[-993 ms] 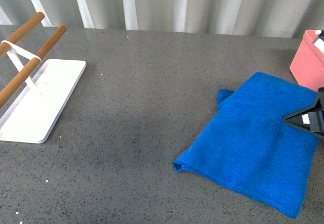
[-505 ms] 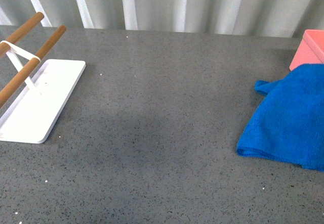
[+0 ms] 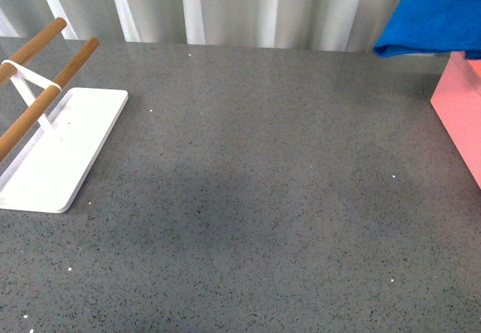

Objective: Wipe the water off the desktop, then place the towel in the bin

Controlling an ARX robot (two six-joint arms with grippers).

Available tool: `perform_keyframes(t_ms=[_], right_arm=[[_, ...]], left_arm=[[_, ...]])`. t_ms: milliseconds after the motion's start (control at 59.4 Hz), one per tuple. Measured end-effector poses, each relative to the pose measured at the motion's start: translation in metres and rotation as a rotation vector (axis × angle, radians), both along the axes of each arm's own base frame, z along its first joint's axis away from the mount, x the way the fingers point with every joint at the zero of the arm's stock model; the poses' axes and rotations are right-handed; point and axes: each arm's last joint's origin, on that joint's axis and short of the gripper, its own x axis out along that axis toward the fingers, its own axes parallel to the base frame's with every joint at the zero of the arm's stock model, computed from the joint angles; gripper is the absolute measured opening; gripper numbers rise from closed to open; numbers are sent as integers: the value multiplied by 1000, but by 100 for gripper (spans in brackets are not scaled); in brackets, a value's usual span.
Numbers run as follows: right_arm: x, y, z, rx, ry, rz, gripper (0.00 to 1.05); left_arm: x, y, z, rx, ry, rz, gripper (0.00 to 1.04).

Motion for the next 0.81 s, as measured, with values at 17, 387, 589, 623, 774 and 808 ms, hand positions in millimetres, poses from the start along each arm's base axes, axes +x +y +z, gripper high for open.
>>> perform_keyframes(t_ms=[17,387,589,623,774,808], right_arm=[[-1,-2,2,0,-3,-6,3],[-26,-90,-5,52,60,-195,3],[-20,-122,-60,90,195,-282,3],[-18,-127,-74,97,233,-301,3],[-10,-144,-112,123,400,-391,3],[-9,-147,-120,149,455,-408,6]], left_arm=[[0,0,0,0,0,0,98],[0,0,0,0,0,0,98],[0,0,0,0,0,0,98],[0,0,0,0,0,0,98],[0,0,0,0,0,0,98],[0,0,0,0,0,0,98]])
